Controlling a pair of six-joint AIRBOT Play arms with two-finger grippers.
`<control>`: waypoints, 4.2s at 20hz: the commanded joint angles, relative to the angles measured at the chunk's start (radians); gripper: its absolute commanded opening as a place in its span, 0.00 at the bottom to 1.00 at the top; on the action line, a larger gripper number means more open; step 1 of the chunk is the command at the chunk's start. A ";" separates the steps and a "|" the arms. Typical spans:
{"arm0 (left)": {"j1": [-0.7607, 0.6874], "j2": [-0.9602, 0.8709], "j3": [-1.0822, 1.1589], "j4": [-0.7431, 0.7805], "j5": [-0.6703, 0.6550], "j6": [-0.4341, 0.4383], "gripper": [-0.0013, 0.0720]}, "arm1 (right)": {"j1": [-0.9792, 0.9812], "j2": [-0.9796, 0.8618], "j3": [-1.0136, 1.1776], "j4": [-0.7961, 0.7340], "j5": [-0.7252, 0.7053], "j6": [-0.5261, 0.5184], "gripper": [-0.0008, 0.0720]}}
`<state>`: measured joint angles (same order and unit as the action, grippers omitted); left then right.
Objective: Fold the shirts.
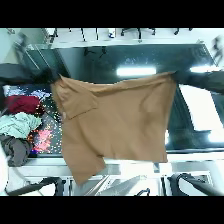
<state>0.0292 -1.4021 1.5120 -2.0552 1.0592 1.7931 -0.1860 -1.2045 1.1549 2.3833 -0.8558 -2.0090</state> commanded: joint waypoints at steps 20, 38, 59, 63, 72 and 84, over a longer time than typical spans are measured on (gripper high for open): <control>0.030 -0.560 0.464 -0.029 0.040 -0.080 0.05 | -0.016 -0.642 0.444 -0.040 -0.078 0.119 0.04; 0.024 -0.541 0.244 0.229 0.257 -0.206 0.05 | 0.021 -0.674 0.363 -0.281 -0.262 0.178 0.04; 0.140 -0.052 -0.207 0.313 0.540 -0.362 0.98 | -0.353 -0.290 -0.035 -0.199 -0.514 0.000 0.65; 0.189 0.206 -0.690 0.172 0.345 -0.323 0.98 | -0.442 -0.277 -0.174 -0.060 -0.452 -0.072 0.65; 0.241 0.230 -1.044 -0.012 0.182 -0.192 0.98 | -0.439 -0.277 -0.247 -0.048 -0.444 -0.090 0.65; 0.241 0.143 -0.969 -0.162 0.206 -0.064 0.05 | -0.356 -0.282 -0.335 -0.112 -0.438 -0.051 0.65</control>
<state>0.2695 -1.2552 0.5064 -2.2024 1.1793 1.7020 -0.5526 -1.4849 0.8497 2.3192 -1.2961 -2.0953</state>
